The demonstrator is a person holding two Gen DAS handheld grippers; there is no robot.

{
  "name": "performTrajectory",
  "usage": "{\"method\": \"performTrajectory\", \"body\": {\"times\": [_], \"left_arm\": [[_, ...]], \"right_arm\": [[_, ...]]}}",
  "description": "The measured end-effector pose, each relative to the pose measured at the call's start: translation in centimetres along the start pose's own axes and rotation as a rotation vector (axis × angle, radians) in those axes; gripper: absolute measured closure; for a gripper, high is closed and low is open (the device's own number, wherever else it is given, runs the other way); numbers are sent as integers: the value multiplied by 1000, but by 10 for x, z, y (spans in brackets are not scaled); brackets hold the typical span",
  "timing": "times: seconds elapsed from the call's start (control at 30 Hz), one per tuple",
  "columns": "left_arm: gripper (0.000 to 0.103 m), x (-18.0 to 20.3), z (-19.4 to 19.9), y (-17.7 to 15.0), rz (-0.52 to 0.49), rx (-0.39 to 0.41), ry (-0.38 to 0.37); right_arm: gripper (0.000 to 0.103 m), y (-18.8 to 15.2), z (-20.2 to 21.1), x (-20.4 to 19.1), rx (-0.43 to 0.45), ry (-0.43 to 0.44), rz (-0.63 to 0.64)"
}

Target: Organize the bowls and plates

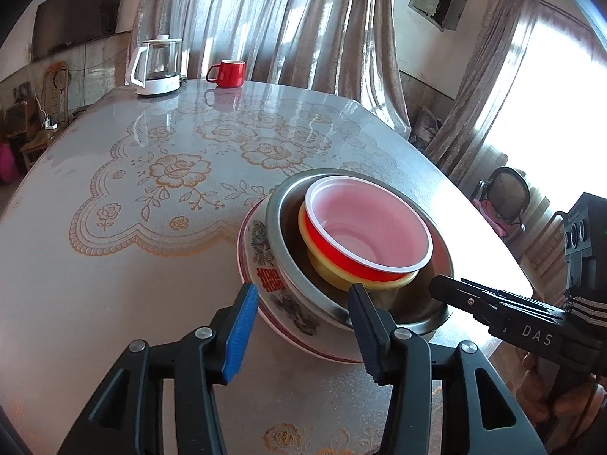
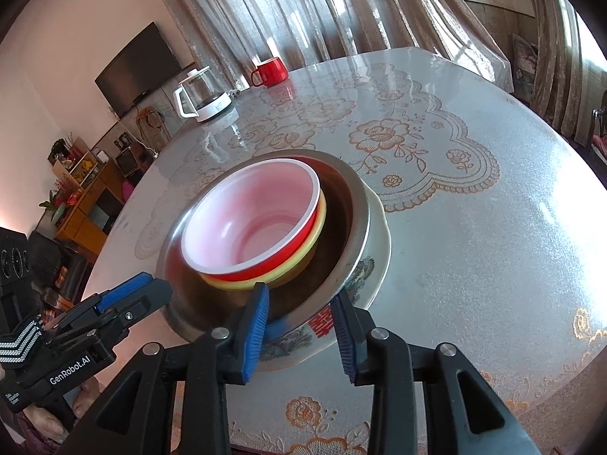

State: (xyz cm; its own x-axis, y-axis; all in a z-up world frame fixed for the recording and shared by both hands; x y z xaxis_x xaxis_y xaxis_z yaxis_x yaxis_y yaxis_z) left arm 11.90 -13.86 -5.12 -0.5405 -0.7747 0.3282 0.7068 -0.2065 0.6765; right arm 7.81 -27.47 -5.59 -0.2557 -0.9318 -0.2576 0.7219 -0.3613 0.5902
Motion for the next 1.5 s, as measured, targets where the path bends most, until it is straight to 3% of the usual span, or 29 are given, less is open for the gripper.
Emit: {"method": "performTrajectory", "body": {"times": [0.4, 0.7, 1.0, 1.5], "left_arm": [[30, -17, 23, 2, 21, 98, 151], [22, -20, 34, 1, 8, 163, 246], [16, -21, 37, 3, -6, 190, 279], [15, -27, 39, 4, -4, 190, 310]], "right_arm": [[64, -1, 31, 8, 91, -66, 20], [56, 9, 48, 5, 236, -222, 44], [56, 1, 39, -16, 242, -241, 103], [55, 4, 36, -22, 239, -239, 109]]}}
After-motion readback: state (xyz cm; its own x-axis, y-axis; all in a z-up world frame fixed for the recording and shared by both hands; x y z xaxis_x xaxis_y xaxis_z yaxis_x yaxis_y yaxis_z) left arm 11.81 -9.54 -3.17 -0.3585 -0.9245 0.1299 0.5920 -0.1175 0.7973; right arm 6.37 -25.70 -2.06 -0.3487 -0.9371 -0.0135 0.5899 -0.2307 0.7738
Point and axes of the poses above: each gripper's, at about its wrist camera, not at the fingertips, and z roughly against the way its jaws point, x to its right, y to its top, the point moved 10 cm from there along -z, roughly the way its jaws point, and after that the axes turned 7 degrees about -y, right-handed, at the moved point
